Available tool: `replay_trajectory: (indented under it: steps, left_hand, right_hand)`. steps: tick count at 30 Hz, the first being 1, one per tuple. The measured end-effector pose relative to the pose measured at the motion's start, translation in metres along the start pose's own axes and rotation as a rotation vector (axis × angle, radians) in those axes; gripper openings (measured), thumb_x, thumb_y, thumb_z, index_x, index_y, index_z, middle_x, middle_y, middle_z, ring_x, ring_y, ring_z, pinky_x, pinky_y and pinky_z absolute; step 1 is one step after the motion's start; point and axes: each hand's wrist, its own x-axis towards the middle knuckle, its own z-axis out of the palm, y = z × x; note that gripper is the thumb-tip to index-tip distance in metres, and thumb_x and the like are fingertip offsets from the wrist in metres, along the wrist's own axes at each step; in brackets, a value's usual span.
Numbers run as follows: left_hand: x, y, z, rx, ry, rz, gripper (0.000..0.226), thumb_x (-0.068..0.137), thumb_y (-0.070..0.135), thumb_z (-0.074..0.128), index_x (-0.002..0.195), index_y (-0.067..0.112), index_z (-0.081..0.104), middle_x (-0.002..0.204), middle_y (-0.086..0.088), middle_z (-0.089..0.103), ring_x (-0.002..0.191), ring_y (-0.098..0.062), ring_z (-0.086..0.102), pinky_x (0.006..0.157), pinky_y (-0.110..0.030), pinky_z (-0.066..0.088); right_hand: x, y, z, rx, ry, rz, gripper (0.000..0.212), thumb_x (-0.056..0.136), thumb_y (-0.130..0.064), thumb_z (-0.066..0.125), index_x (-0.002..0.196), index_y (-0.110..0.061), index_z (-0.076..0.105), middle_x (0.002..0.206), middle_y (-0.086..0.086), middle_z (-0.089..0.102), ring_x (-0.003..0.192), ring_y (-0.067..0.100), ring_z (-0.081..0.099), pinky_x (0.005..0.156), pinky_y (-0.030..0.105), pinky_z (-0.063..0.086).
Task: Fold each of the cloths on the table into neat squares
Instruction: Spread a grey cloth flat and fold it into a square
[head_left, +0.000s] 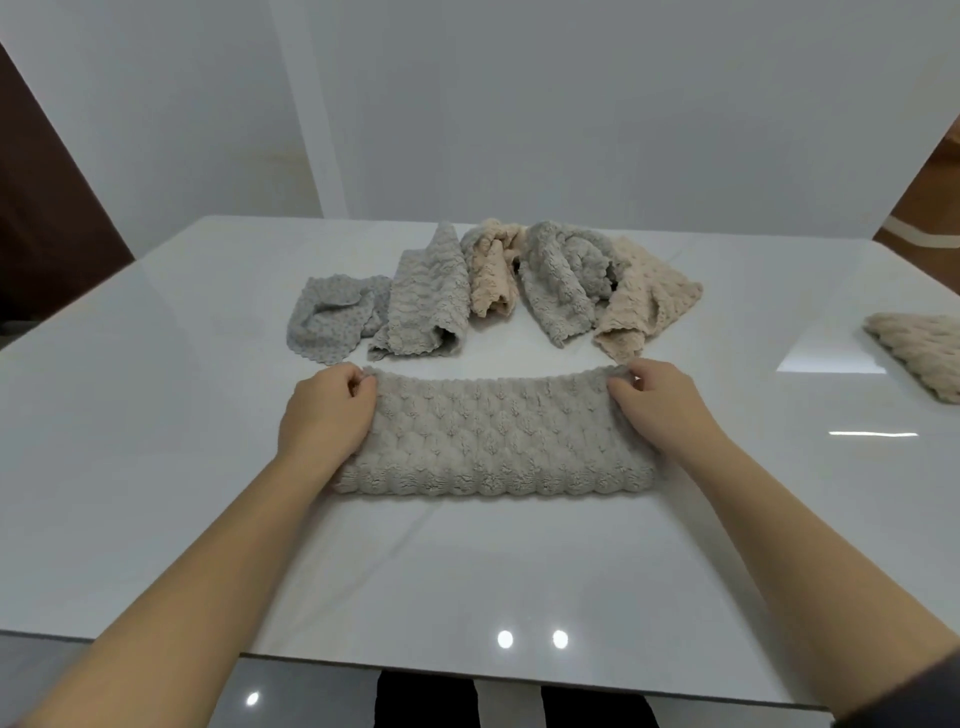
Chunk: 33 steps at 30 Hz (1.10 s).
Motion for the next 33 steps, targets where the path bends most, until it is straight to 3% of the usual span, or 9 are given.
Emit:
replay_trajectory:
  steps: [3, 6, 13, 18, 23, 26, 29, 31, 33]
  left_hand:
    - [0.006, 0.001, 0.008, 0.148, 0.041, 0.032, 0.027, 0.095, 0.032, 0.045, 0.079, 0.018, 0.061, 0.081, -0.003, 0.064, 0.077, -0.028, 0.055, 0.061, -0.032, 0.038]
    - [0.004, 0.001, 0.013, 0.215, 0.126, 0.074, 0.028, 0.096, 0.033, 0.044, 0.081, 0.02, 0.064, 0.077, -0.001, 0.064, 0.072, -0.027, 0.053, 0.058, -0.032, 0.037]
    - [0.001, -0.002, 0.018, 0.356, 0.207, 0.112, 0.031, 0.099, 0.032, 0.042, 0.081, 0.014, 0.06, 0.069, -0.009, 0.062, 0.061, -0.03, 0.047, 0.056, -0.032, 0.033]
    - [0.004, -0.005, 0.021, 0.361, 0.218, 0.125, 0.031, 0.099, 0.029, 0.041, 0.084, 0.012, 0.061, 0.071, -0.012, 0.062, 0.061, -0.03, 0.048, 0.056, -0.033, 0.035]
    - [0.005, -0.005, 0.024, 0.407, 0.21, 0.104, 0.03, 0.101, 0.028, 0.038, 0.088, 0.01, 0.057, 0.077, -0.014, 0.065, 0.063, -0.03, 0.049, 0.056, -0.034, 0.034]
    - [0.005, -0.001, 0.019, 0.389, 0.222, 0.172, 0.022, 0.096, 0.021, 0.047, 0.11, 0.009, 0.059, 0.1, -0.014, 0.064, 0.082, -0.034, 0.056, 0.063, -0.038, 0.039]
    - [-0.007, 0.019, 0.014, 0.236, 0.268, 0.447, 0.04, 0.092, 0.02, 0.051, 0.129, 0.004, 0.056, 0.125, -0.018, 0.057, 0.114, -0.037, 0.053, 0.091, -0.049, 0.043]
    - [-0.031, 0.048, 0.014, 0.135, 0.087, 0.601, 0.058, 0.095, 0.038, 0.036, 0.143, 0.007, 0.044, 0.149, -0.011, 0.041, 0.139, -0.03, 0.036, 0.114, -0.048, 0.029]
    - [-0.056, 0.072, 0.027, 0.213, -0.193, 0.697, 0.069, 0.097, 0.052, 0.015, 0.156, 0.016, 0.011, 0.163, 0.001, 0.003, 0.15, -0.016, -0.002, 0.123, -0.042, 0.003]
  right_hand:
    - [0.004, -0.001, 0.008, -0.054, 0.034, -0.006, 0.027, 0.092, -0.019, 0.05, 0.066, -0.016, 0.048, 0.064, 0.002, 0.053, 0.072, 0.026, 0.051, 0.058, 0.033, 0.031]
    - [0.003, 0.0, 0.014, -0.146, 0.099, 0.002, 0.028, 0.094, -0.025, 0.047, 0.066, -0.022, 0.045, 0.066, 0.001, 0.056, 0.071, 0.027, 0.053, 0.055, 0.032, 0.032]
    - [0.0, 0.004, 0.02, -0.366, 0.218, -0.002, 0.029, 0.099, -0.039, 0.04, 0.091, -0.021, 0.061, 0.081, 0.003, 0.066, 0.073, 0.029, 0.053, 0.059, 0.031, 0.035]
    - [0.003, 0.008, 0.023, -0.365, 0.237, -0.005, 0.029, 0.1, -0.039, 0.039, 0.094, -0.022, 0.06, 0.085, 0.004, 0.067, 0.082, 0.032, 0.06, 0.06, 0.032, 0.034]
    - [0.005, 0.006, 0.028, -0.446, 0.256, -0.009, 0.026, 0.102, -0.037, 0.034, 0.088, -0.02, 0.047, 0.074, 0.004, 0.062, 0.067, 0.03, 0.053, 0.054, 0.031, 0.03]
    - [0.005, 0.007, 0.032, -0.466, 0.302, -0.033, 0.017, 0.099, -0.031, 0.039, 0.101, -0.018, 0.049, 0.081, 0.002, 0.06, 0.065, 0.028, 0.052, 0.054, 0.031, 0.032]
    - [0.007, 0.009, 0.036, -0.456, 0.371, -0.091, 0.023, 0.093, -0.024, 0.05, 0.113, -0.014, 0.056, 0.099, 0.009, 0.059, 0.083, 0.031, 0.055, 0.065, 0.035, 0.033]
    - [0.008, 0.009, 0.038, -0.46, 0.401, -0.107, 0.026, 0.09, -0.02, 0.054, 0.114, -0.011, 0.058, 0.103, 0.013, 0.059, 0.091, 0.034, 0.054, 0.071, 0.04, 0.036]
    - [0.009, 0.009, 0.039, -0.452, 0.378, -0.1, 0.028, 0.09, -0.019, 0.054, 0.117, -0.011, 0.058, 0.107, 0.013, 0.059, 0.097, 0.035, 0.054, 0.076, 0.042, 0.038]
